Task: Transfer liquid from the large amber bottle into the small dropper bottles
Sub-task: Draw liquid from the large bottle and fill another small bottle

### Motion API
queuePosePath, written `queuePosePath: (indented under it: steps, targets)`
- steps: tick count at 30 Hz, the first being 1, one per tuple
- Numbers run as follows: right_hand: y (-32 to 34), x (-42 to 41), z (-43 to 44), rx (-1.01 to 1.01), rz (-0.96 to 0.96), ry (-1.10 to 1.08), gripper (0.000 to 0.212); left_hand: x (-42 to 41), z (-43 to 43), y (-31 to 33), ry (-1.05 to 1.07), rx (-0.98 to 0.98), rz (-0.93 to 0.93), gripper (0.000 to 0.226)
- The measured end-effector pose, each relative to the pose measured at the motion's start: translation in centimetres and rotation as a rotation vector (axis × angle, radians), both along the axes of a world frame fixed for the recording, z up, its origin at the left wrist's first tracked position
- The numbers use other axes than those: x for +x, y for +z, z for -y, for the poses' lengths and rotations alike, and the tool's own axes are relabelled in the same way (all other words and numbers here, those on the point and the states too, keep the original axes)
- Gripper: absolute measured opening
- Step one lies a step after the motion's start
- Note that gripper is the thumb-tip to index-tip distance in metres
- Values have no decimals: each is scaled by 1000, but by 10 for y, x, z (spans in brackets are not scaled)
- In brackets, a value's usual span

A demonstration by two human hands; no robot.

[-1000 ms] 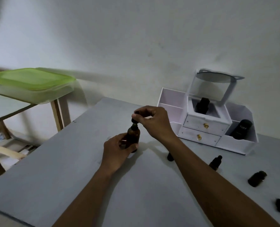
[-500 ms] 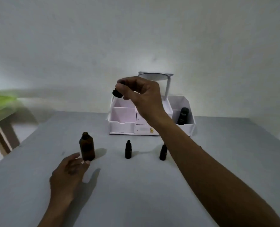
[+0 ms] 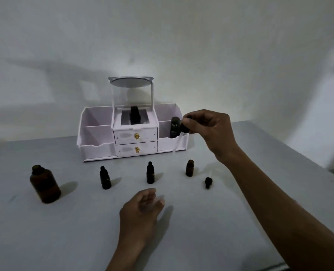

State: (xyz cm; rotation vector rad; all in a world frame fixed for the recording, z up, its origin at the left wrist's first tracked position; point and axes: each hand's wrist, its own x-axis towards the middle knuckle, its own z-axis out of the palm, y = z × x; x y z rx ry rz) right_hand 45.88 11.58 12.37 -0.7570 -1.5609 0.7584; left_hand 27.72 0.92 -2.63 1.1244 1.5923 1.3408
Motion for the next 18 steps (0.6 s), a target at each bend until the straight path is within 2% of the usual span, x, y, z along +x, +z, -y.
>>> queuePosePath:
  steps: [7,12,18]
  targets:
    - [-26,49,-22,-34,52,-149,6,65,-57,1,-134,19,-54,45]
    - [-40,63,-35,-61,52,-188,8,81,-93,-2,-124,57,-119,61]
    - [-52,68,-47,-90,42,-193,4,87,-118,-6,-107,100,-217,64]
